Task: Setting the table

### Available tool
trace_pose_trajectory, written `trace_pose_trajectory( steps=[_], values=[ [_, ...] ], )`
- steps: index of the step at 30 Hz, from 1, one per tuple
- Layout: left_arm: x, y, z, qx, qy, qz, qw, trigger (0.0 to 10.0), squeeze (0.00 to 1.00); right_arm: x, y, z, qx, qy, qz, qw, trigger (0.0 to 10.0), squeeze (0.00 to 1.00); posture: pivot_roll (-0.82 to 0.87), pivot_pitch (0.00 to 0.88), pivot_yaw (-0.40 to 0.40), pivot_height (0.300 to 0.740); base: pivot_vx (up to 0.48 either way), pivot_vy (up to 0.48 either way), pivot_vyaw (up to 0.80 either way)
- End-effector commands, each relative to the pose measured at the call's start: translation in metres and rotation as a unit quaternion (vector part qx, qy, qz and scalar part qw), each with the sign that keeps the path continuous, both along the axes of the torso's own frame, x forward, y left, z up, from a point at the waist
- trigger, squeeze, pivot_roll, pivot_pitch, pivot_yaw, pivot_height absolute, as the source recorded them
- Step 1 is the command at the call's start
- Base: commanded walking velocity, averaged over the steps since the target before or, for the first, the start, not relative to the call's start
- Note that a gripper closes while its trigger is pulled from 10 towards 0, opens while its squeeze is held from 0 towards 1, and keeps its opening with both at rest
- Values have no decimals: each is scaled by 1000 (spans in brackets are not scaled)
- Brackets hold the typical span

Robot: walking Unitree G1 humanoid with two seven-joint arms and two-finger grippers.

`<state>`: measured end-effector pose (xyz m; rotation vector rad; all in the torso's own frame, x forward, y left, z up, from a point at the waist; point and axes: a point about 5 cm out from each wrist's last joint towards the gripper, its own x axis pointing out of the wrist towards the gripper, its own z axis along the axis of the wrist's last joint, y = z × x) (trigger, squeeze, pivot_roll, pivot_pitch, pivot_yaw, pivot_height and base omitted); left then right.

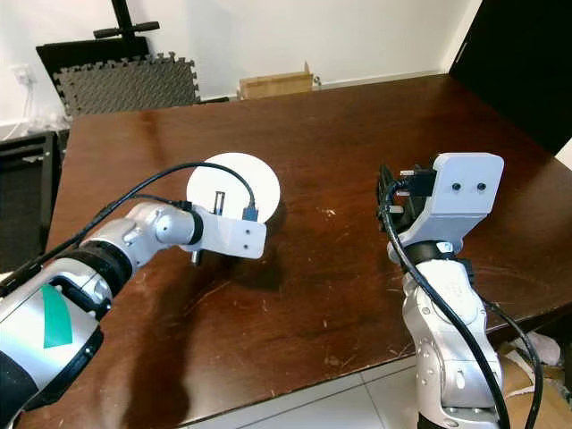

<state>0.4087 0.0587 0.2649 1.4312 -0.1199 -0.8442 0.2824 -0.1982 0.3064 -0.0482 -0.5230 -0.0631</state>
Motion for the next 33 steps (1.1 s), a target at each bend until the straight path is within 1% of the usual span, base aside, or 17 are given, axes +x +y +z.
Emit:
trace_pose_trajectory(
  steps=[1, 10, 11, 15, 17, 19, 20, 21, 22, 24, 25, 26, 27, 28, 31, 32, 33],
  values=[
    [0, -1, 1, -11, 16, 0, 1000, 10000, 1000, -5, -3, -1, 5, -2, -6, 1000, 10000, 0, -75, 275, 99, 740, 0, 0, 0],
    [-1, 1, 1, -14, 27, -2, 1000, 10000, 1000, -4, -1, -1, 4, -1, -2, 1000, 10000, 0, -68, 273, 94, 740, 0, 0, 0],
    [-1, 2, 7, -11, 16, -7, 1000, 10000, 0, -4, -1, -1, 4, -2, -2, 1000, 10000, 0, -67, 264, 88, 740, 0, 0, 0],
    [-4, 13, 45, -23, 17, -43, 999, 10000, 0, -5, -1, -1, 4, -4, -3, 1000, 10000, 0, -53, 250, 99, 740, 0, 0, 0],
    [-11, 27, 71, -60, 42, -77, 994, 10000, 0, -5, -2, 0, 6, -7, -5, 1000, 10000, 0, -36, 238, 101, 740, 0, 0, 0],
    [-18, 38, 86, -91, 63, -110, 988, 10000, 0, -5, -2, 0, 8, -9, -4, 1000, 10000, 0, -26, 231, 102, 740, 0, 0, 0],
    [-18, 38, 86, -91, 63, -110, 988, 10000, 0, -5, -2, 0, 8, -9, -4, 1000, 10000, 0, -26, 231, 102, 740, 0, 0, 0],
    [-25, 54, 97, -140, 80, -139, 977, 10000, 0, -3, 0, -1, 12, -11, -1, 1000, 10000, 0, -9, 218, 100, 740, 0, 0, 0],
    [-25, 54, 97, -140, 80, -139, 977, 10000, 0, -3, 0, -1, 12, -11, -1, 1000, 10000, 0, -9, 218, 100, 740, 0, 0, 0],
    [-31, 74, 100, -220, 87, -137, 962, 10000, 0, -2, 3, -2, 16, -12, 6, 1000, 10000, 0, 13, 198, 91, 740, 0, 0, 0],
    [-31, 74, 100, -220, 87, -137, 962, 10000, 0, -2, 3, -2, 16, -12, 6, 1000, 10000, 0, 13, 198, 91, 740, 0, 0, 0],
    [-32, 81, 98, -249, 91, -128, 956, 10000, 0, -2, 4, -2, 18, -12, 9, 1000, 10000, 0, 13, 198, 91, 740, 0, 0, 0],
    [-42, 96, 85, -329, 109, -114, 931, 10000, 0, -1, 7, -4, 24, -11, 17, 1000, 10000, 0, 23, 186, 75, 740, 0, 0, 0],
    [-42, 96, 85, -329, 109, -114, 931, 10000, 0, -1, 7, -4, 24, -11, 17, 1000, 10000, 0, 23, 186, 75, 740, 0, 0, 0],
    [-68, 109, 60, -434, 159, -110, 880, 10000, 0, 1, 13, -9, 31, -1, 29, 999, 10000, 0, 39, 173, 54, 740, 0, 0, 0],
    [-68, 109, 60, -434, 159, -110, 880, 10000, 0, 1, 13, -9, 31, -1, 29, 999, 10000, 0, 39, 173, 54, 740, 0, 0, 0],
    [-70, 113, 53, -464, 162, -92, 866, 10000, 0, 1, 14, -11, 33, 2, 32, 999, 10000, 0, 49, 162, 42, 740, 0, 0, 0]
  ],
)
